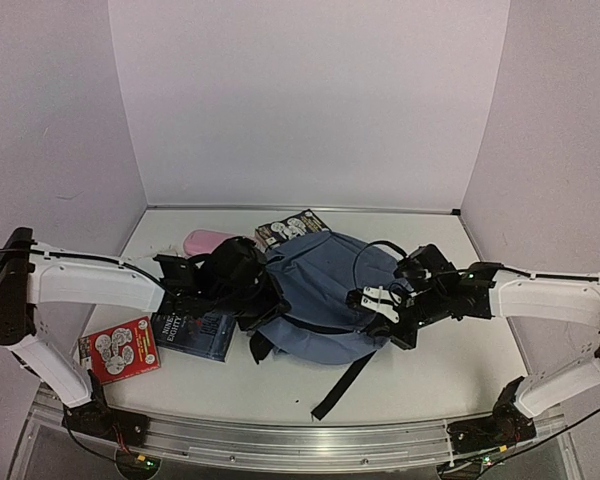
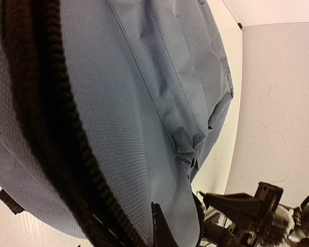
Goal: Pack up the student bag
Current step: Unzip the student bag at the center of the board.
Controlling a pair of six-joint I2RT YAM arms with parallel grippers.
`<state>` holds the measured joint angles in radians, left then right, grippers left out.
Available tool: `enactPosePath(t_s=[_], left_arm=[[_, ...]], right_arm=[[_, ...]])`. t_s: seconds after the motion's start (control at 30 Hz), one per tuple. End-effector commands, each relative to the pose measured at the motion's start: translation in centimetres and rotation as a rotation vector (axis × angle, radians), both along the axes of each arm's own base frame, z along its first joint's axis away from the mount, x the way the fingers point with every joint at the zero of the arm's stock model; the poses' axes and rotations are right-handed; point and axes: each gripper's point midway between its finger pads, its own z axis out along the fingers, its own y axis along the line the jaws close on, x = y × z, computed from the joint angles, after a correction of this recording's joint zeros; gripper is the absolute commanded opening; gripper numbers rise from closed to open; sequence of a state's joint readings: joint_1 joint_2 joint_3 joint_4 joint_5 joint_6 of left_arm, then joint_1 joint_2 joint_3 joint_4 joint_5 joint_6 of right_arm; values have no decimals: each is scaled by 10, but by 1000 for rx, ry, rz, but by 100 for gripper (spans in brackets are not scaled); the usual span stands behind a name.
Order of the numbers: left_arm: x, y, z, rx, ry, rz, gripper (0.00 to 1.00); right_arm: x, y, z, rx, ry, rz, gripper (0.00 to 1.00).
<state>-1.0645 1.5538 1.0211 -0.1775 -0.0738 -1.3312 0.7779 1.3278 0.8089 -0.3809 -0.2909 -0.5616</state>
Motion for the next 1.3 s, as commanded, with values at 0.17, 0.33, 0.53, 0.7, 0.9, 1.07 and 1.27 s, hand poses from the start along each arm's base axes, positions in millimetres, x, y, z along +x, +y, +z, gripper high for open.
enactPosePath(t_s=[0.17, 0.33, 0.53, 0.7, 0.9, 1.07, 1.27], left_arm=[[-1, 42, 18, 23, -59, 13, 0], [1, 47, 15, -9, -50, 0, 0], [11, 27, -3, -12, -29, -77, 0], [30, -13, -10, 0, -45, -175, 0], [36, -27, -9, -55, -73, -202, 53], [32, -2, 7, -86, -124, -134, 83], [30, 47, 20, -69, -139, 25, 87]], right_arm=[[44, -72, -38, -190, -19, -106, 0], [60, -98, -57, -246, 17, -142, 0], [63, -108, -52, -236, 26, -170, 0], [56, -112, -36, -226, 9, -176, 0], [46, -98, -9, -126, 59, -176, 52], [46, -49, 47, 70, 75, -157, 82], [32, 33, 79, 193, 87, -76, 84]])
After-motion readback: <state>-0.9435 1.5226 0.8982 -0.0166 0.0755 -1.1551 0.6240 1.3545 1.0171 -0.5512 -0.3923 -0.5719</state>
